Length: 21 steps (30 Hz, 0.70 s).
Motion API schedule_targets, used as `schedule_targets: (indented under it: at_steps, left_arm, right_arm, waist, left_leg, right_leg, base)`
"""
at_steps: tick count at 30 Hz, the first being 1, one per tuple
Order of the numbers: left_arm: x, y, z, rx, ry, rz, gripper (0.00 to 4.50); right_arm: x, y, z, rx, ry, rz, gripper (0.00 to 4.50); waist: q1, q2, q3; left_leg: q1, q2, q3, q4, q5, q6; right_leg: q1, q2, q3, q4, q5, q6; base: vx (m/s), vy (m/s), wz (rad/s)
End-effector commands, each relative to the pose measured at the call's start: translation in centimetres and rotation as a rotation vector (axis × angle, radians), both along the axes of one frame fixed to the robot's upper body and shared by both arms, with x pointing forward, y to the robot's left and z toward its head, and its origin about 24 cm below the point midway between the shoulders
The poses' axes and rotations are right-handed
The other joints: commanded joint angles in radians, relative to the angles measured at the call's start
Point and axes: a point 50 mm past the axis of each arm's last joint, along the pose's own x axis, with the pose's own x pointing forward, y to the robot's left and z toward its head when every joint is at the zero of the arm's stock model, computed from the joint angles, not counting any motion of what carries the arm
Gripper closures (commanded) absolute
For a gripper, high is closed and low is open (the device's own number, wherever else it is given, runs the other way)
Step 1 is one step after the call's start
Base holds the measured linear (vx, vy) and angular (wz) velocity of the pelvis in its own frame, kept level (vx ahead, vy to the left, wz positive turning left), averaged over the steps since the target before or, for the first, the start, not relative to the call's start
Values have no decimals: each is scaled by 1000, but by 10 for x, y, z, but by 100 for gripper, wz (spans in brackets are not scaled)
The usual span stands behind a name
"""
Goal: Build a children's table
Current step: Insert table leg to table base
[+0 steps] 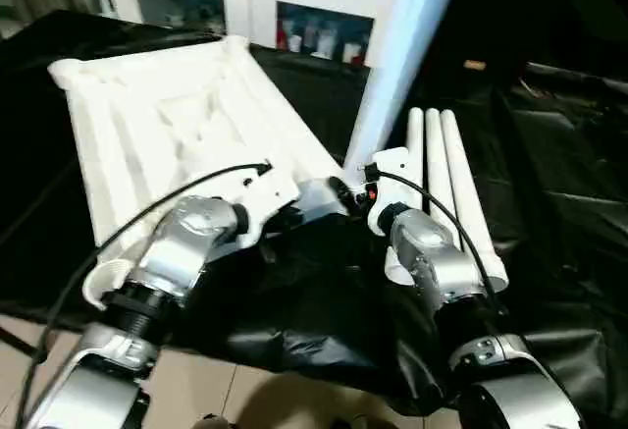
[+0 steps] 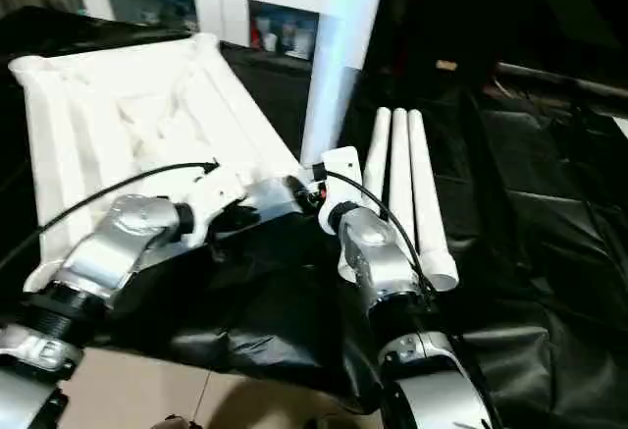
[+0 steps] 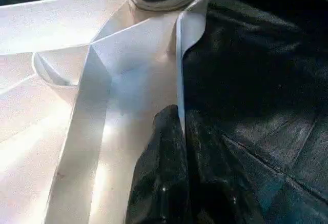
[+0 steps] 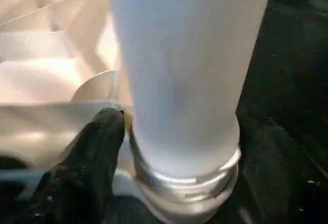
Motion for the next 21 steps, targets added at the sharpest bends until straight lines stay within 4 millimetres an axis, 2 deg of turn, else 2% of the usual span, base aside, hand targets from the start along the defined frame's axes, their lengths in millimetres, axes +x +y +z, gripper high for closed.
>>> schedule_targets:
  at_steps: [1, 5, 6, 10, 13, 17, 21]
  left_arm:
    - [-9, 9, -17, 36, 66, -7, 450]
    - [-16, 20, -15, 34, 95, -62, 450]
    - [-19, 21, -13, 24, 90, -116, 450]
    - [-24, 24, -10, 20, 95, -186, 450]
    - [-29, 28, -7, 21, 120, -228, 450]
    - [-34, 31, -4, 5, 149, -273, 450]
    - [-33, 33, -3, 11, 146, -280, 450]
  right_arm:
    - [-5, 10, 9, 6, -20, 141, 69]
    - [-10, -6, 17, -62, -57, 311, 69]
    - [-12, -10, 18, -84, -68, 352, 69]
    - [-15, -16, 19, -118, -84, 426, 69]
    - [-18, -20, 21, -147, -98, 501, 69]
    - [-25, -18, 22, -170, -107, 625, 69]
    - [-30, -16, 17, -226, -99, 696, 69]
  waist:
    - [0, 7, -50]
    - [-4, 5, -54]
    - [-7, 4, -53]
    - [-8, 5, -52]
    - [-8, 7, -50]
    - [-7, 7, -50]
    - [-2, 2, -50]
  left_leg:
    - [0, 12, 5, -72, -122, 33]
    - [2, 12, 9, -65, -50, 61]
    - [-2, 11, 9, -65, -45, 70]
    - [8, 16, 12, -66, -81, 82]
    - [9, 18, 12, -68, -91, 80]
    - [12, 19, 14, -66, -72, 83]
    - [12, 18, 15, -65, -66, 89]
  right_leg:
    - [53, -53, 33, -75, -77, -180]
    - [57, -51, 34, -65, 33, -216]
    - [59, -50, 34, -63, 56, -223]
    - [53, -52, 34, -67, 31, -245]
    - [51, -52, 34, -67, 16, -248]
    - [52, -51, 34, -62, 59, -265]
    - [53, -52, 34, -62, 57, -265]
  base:
    - [0, 0, 0]
    - [0, 0, 0]
    - [0, 0, 0]
    - [0, 0, 0]
    - [0, 0, 0]
    - [0, 0, 0]
    - [0, 0, 0]
